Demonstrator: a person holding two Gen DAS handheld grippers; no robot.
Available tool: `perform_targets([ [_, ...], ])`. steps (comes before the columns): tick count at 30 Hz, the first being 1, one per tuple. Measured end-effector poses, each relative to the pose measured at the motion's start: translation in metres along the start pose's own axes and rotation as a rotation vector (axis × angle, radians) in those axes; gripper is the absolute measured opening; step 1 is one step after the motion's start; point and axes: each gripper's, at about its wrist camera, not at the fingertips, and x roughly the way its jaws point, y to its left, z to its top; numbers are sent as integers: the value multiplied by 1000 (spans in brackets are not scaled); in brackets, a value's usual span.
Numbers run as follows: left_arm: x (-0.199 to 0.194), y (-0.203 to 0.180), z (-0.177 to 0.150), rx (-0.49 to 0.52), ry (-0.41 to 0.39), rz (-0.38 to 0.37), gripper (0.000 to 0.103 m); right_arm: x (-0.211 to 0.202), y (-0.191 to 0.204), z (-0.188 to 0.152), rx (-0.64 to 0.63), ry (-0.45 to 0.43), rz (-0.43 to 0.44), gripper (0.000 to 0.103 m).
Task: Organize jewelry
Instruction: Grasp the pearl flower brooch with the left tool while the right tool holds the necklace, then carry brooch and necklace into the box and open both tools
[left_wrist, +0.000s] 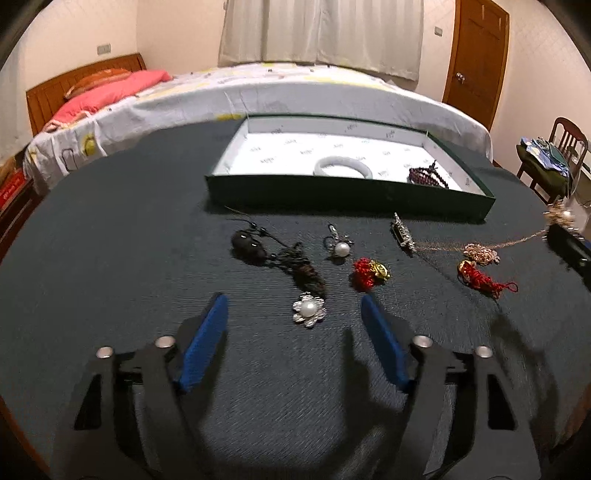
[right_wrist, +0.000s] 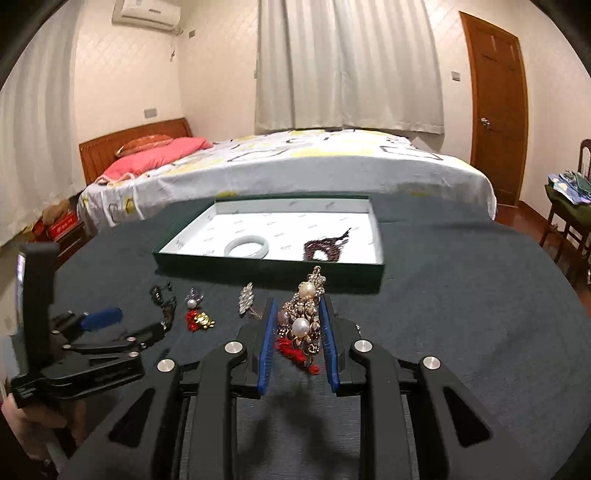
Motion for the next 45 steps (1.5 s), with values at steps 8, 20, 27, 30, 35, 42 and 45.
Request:
perform_targets([
  [8,18,-11,2,21,70,-5,53,-9,-10,4,30,-40,19,24],
  [20,18,-4,6,-7,60,-90,17,-11,-7,7,32,-51,39,24],
  [27,11,-6,4,14,32,-74,17,-10,-7,5,32,-45,45,24],
  [30,6,-5,4,21,15,-63,17,-9,-7,5,33,-47,47,24],
  [35,-8,-1,9,12,-19,-61,17,-12,-4,8,28,-58,55,24],
  [42,-32,6,32,-1,-98,-61,17,-18,3,24,17,-94,81,24],
  [45,-41,8,47,-2,-135,-63,17,-17,7,39,7,-119,97,24],
])
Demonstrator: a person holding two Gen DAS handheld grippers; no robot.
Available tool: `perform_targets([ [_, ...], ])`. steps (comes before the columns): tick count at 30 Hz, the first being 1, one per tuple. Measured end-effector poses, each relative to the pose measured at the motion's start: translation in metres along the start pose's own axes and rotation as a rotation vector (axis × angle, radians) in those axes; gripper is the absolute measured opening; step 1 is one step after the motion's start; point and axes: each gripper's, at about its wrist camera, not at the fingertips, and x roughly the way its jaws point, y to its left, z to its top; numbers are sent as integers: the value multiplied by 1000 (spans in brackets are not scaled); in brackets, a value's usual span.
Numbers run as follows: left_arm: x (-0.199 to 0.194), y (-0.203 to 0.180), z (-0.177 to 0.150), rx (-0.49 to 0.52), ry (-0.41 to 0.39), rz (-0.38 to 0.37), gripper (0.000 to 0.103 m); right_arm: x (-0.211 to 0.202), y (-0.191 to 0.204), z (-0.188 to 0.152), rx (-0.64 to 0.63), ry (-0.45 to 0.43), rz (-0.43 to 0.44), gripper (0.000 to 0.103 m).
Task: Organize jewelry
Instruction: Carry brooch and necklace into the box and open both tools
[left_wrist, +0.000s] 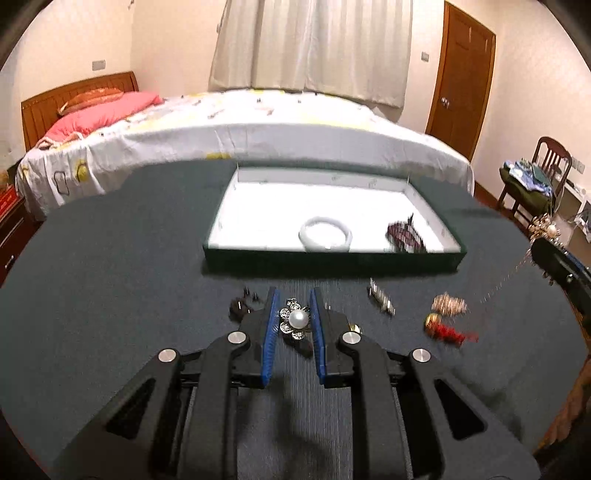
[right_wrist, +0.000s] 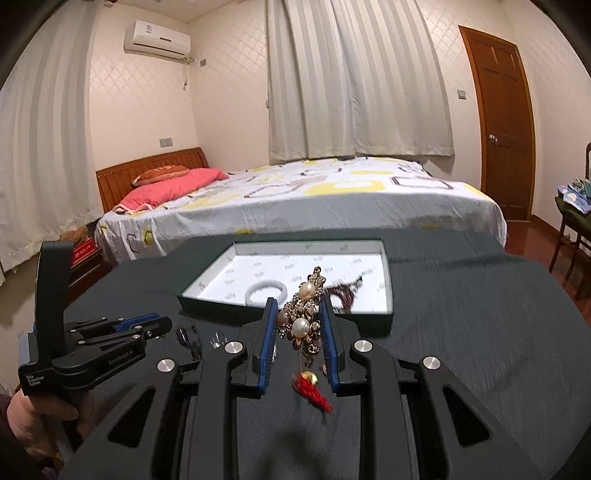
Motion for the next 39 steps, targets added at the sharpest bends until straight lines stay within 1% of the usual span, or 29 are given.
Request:
perform_targets([
  [6,1,2,35,10,-68,1,17,17,6,30,-3,-50,43,24],
  [12,10,5,69,9,-131,-2,17,40,14,58,-42,-100,55,24],
  [18,27,10,102,12,-174,-2,17,61,20,81,-73,-152,62,24],
  [21,46,13,112,8,-179,-4,17,76,20,83,-66,-150,61,24],
  [24,69,16,110,6,-147,2,17,98,16,74,-46,-112,56,24],
  [27,91,18,100,8,-110,18,17,120,11,60,-23,-53,48,24],
  [33,138,29,77,-4,25,28,17,161,4,29,5,102,27,24],
  [36,154,34,71,-14,85,24,17,178,1,18,37,186,24,24],
  [39,166,36,68,-17,128,21,17,191,-1,10,50,258,23,24],
])
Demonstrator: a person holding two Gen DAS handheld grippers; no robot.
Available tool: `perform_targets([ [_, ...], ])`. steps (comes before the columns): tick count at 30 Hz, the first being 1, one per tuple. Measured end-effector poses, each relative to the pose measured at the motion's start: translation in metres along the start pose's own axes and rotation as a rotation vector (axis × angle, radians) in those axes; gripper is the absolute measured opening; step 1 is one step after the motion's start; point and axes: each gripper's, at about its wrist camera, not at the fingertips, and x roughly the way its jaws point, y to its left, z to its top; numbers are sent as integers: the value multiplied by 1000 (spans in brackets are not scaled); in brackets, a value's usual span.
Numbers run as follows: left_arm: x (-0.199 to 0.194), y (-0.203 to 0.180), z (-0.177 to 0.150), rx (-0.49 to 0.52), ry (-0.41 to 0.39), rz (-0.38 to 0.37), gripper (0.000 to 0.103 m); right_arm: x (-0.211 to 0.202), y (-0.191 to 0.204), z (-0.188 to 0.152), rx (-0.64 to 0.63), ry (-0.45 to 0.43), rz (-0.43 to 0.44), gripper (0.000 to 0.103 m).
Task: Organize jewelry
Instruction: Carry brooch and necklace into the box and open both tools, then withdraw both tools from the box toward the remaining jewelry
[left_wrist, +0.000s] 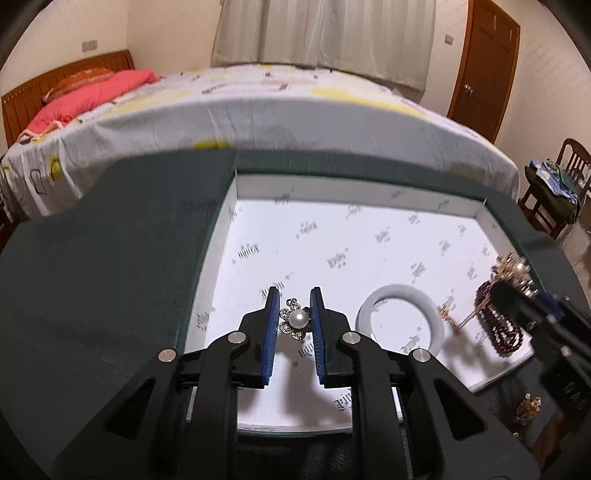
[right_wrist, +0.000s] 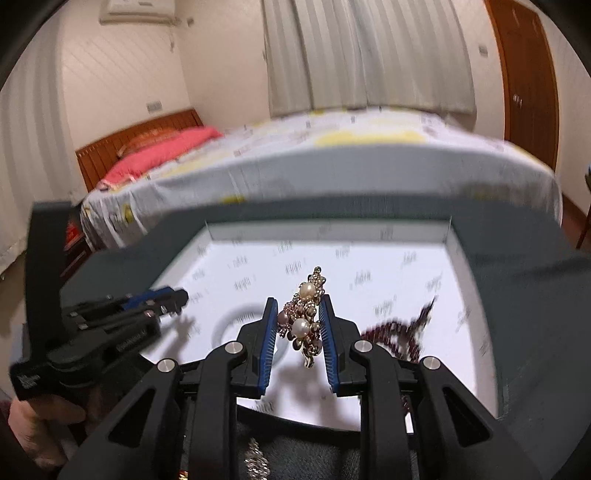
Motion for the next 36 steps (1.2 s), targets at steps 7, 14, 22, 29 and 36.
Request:
perform_targets([
  [7,13,0,-6,2,49,7,17,14,0,-5,-4,91,-7,24],
  [14,14,-1,-7,11,56,0,32,26,-5,-5,17,141,-16,26],
  [22,10,-15,-10,53,58,-8,55,14,-8,-2,29,86,-14,55],
  [29,-19,-11,-3,24,-7,-9,70,-27,-10,5,35,-19,-6,55],
  [36,-63,-7,-13,17,-66,20,70,-73,-12,-6,28,-91,-26,55],
])
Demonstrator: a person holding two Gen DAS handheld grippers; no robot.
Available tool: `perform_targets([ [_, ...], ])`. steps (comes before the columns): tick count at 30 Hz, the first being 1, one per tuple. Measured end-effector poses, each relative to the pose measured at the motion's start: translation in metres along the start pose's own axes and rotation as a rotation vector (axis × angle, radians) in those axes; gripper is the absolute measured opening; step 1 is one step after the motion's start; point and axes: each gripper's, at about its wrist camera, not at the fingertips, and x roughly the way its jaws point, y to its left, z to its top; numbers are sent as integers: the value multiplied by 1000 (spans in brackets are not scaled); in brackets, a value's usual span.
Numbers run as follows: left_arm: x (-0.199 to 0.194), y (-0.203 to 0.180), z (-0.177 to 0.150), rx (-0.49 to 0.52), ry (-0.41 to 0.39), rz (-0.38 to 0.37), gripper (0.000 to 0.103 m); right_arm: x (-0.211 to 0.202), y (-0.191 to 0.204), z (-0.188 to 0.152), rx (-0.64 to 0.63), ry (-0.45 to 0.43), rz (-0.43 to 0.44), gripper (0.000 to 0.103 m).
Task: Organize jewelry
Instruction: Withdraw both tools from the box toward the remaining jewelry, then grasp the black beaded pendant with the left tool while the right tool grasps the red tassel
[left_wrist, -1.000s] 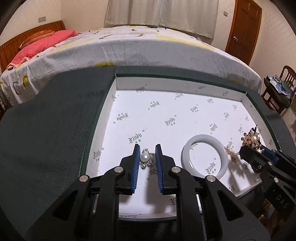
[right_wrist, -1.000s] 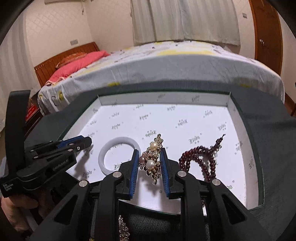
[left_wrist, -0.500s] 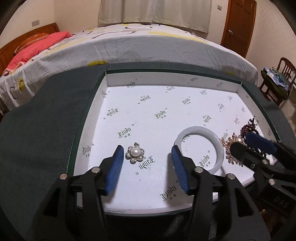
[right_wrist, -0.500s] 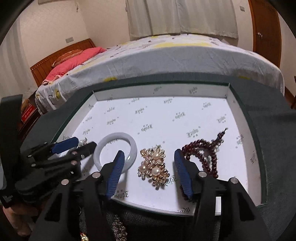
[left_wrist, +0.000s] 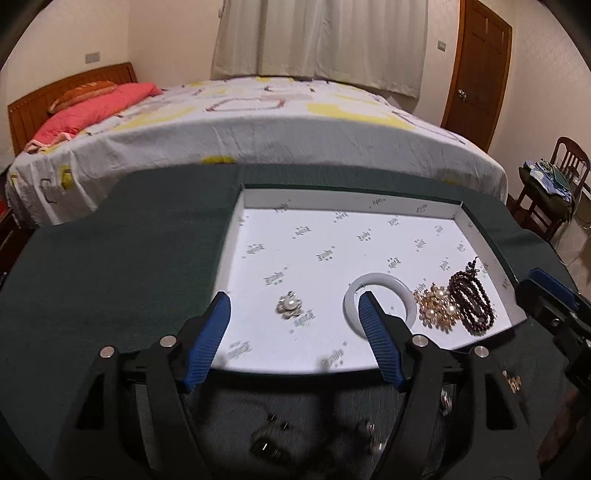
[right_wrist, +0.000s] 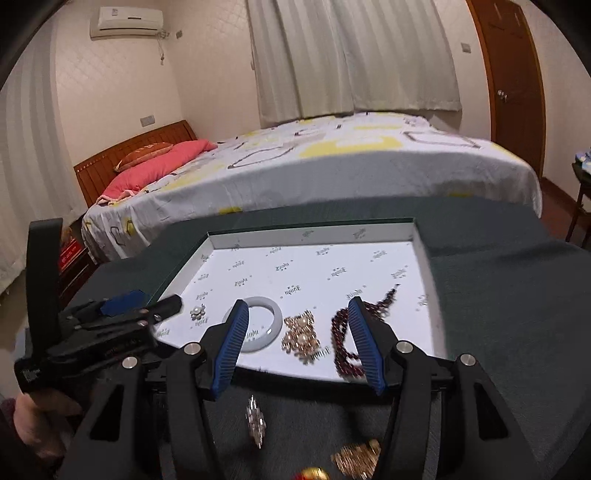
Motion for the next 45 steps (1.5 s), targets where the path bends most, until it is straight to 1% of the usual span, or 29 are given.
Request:
perform_targets([
  [6,-38,5,-22,-34,-24,30,70,-28,5,-20,-31,-28,-35,55],
  [13,-65,2,-56,-72,-25,52,70,-44,-1,-47,-27,-1,-43,55],
  [16,-66,-2,-69,-85,-3,50,70,-49,-4,-54,-22,12,-45,55],
  [18,-64,-5,-76,-80,7,61,70,-53,-5,-57,-20,14,-46,55],
  [23,-53,-7,-88,-101,43,69,70,-56,-8,-62,-12,19,-39,55],
  [27,-42,-12,-93,-86,72,72,69,-55,-10,-64,-6,22,-36,55],
  [29,-36,-14,-96,-78,95,74,61,-55,-11,-65,-7,23,-36,55],
  [32,-26,-13,-98,-86,131,75,56,-55,-12,-65,-4,24,-36,55],
  [34,-25,-11,-96,-97,131,69,54,-54,-12,-66,-3,27,-36,55],
  [35,-24,-10,-95,-95,130,65,48,-53,-11,-67,-3,30,-37,55],
  [39,-25,-11,-97,-77,131,58,37,-52,-11,-69,-4,37,-37,55],
  [41,-25,-9,-98,-78,130,53,26,-51,-12,-69,-4,40,-37,55],
  [45,-26,-5,-97,-76,129,43,15,-49,-12,-70,-6,47,-41,55],
])
